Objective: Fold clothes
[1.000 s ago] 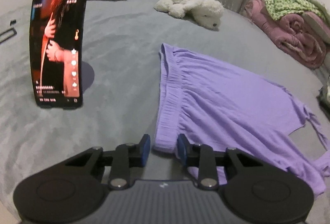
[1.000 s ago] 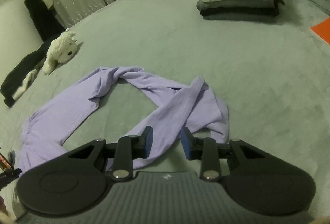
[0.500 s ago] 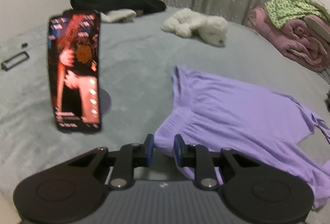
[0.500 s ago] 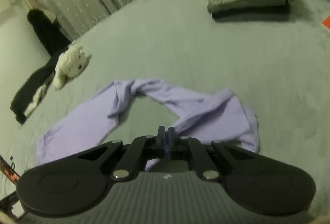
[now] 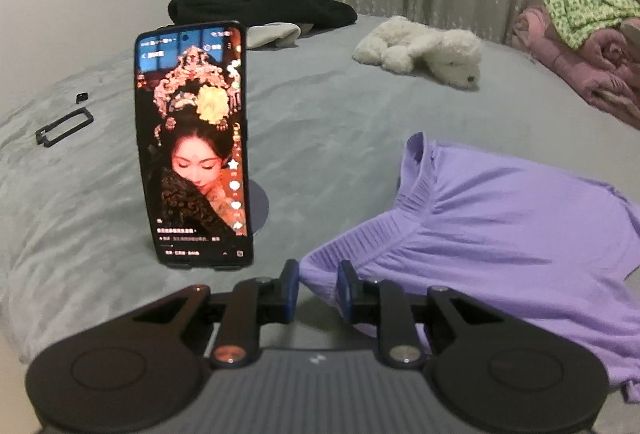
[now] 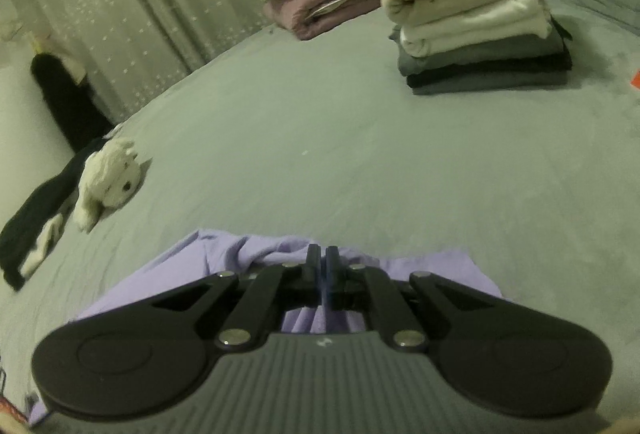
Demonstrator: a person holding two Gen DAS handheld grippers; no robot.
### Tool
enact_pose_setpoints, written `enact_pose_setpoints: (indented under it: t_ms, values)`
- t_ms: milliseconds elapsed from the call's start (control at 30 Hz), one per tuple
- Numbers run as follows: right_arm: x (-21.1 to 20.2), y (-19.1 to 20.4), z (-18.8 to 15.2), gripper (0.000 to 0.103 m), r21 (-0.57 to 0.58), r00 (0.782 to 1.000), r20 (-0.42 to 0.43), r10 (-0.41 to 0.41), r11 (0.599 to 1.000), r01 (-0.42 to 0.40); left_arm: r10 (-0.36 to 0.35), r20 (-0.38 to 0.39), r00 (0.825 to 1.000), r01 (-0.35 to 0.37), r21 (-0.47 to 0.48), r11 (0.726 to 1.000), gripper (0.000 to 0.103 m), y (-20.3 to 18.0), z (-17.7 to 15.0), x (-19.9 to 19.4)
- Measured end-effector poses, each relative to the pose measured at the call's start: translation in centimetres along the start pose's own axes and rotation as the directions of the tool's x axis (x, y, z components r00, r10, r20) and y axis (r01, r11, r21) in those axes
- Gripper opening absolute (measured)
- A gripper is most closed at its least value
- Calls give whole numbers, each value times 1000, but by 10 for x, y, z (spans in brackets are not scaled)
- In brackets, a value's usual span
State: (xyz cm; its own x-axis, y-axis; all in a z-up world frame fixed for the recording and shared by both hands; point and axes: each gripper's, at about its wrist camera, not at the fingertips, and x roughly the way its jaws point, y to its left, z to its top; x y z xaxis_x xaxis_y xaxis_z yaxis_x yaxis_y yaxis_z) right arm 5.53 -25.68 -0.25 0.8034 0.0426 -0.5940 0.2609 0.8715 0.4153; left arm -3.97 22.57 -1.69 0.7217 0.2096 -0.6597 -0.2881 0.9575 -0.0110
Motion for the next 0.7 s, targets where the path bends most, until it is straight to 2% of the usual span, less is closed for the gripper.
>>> enact_pose_setpoints:
  t_ms: [167, 433, 700]
  values:
    - [-18, 1, 2, 3, -29, 998, 53, -20, 999, 22, -3, -3, 1000, 3, -3, 1000, 21, 0, 2, 0]
    - [-84, -30, 4, 3, -74, 989, 131, -75, 994, 85, 19, -25, 999, -19, 17, 1000, 21, -3, -1, 5]
    - [-135, -58, 2, 3, -63, 986, 139, -91, 993, 101, 53, -32, 998, -53, 23, 998, 21, -9, 0, 5]
